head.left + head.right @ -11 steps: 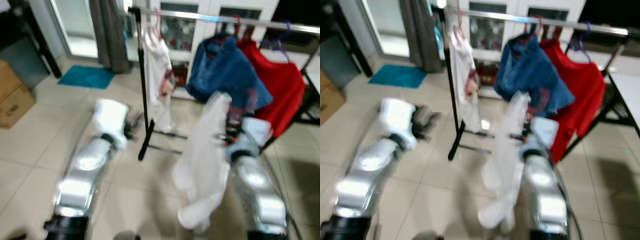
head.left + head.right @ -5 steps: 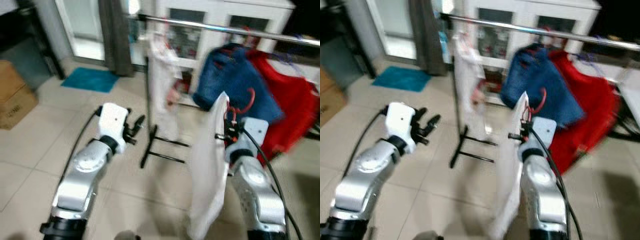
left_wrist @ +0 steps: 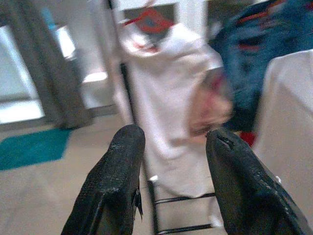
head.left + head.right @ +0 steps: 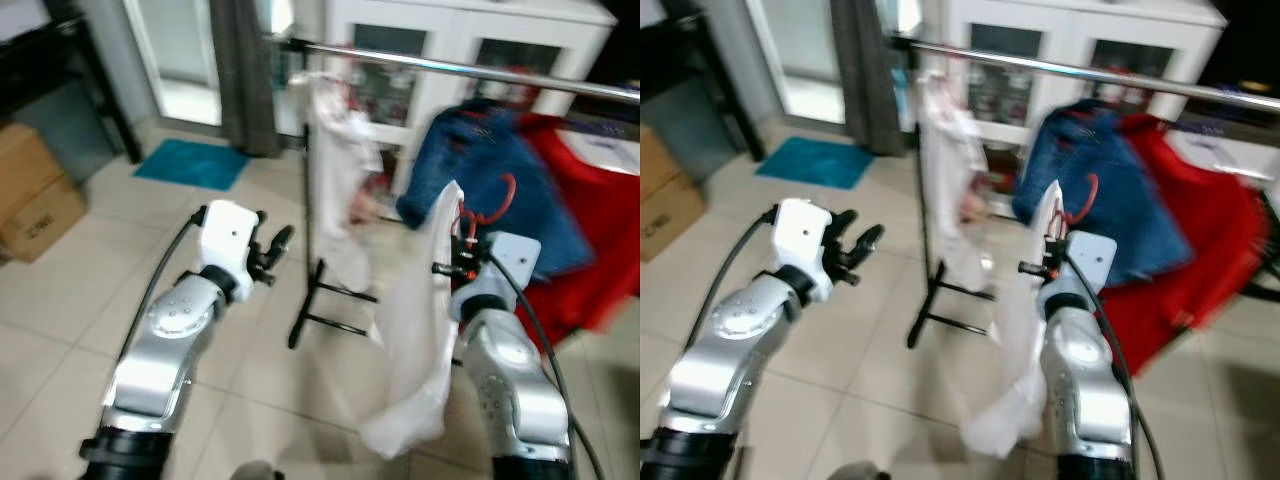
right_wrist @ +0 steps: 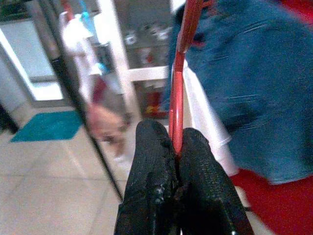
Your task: Hang hanger
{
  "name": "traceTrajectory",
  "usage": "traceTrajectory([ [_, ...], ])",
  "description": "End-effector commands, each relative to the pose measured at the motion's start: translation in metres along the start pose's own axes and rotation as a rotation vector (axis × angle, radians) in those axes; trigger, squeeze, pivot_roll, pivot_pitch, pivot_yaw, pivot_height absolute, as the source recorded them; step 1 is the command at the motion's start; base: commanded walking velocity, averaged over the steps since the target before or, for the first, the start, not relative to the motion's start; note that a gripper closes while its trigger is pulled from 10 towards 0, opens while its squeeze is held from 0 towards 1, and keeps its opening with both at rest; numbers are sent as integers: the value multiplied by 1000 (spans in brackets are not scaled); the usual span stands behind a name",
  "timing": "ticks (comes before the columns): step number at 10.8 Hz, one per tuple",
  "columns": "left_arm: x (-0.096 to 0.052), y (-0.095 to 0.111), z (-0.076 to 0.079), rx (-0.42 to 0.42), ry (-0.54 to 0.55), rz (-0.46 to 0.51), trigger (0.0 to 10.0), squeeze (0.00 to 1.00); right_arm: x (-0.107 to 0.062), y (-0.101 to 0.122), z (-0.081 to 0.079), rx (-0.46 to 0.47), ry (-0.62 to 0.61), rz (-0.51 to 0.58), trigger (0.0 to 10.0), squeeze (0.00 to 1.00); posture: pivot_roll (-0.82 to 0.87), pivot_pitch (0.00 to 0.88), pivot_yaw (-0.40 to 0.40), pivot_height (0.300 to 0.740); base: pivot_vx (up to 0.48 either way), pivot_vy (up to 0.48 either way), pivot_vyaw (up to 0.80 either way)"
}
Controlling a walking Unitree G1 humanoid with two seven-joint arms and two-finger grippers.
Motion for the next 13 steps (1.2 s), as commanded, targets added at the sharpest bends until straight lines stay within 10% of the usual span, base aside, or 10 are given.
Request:
traceTrajectory([
  [1, 1, 3, 1, 1, -4, 8, 10000, 118, 1, 11, -2, 7, 7, 42, 10000, 0, 97, 48, -8, 740, 326, 0, 0],
  [13, -3, 3, 6, 3, -14, 2, 10000, 118, -3, 14, -4, -27, 37, 44, 10000, 0, 87, 76, -12, 740, 327, 0, 0],
])
Point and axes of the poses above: a point about 5 cm out from each wrist's last joint towards the gripper, its own x axis pointing out of the wrist towards the gripper, its own y axis along the axis of the wrist's last joint, z = x × y, the point moved 3 cm from there along x, pointing out of the wrist towards the gripper, and after that the axes turned 1 degree about x, right-handed, at the moved point
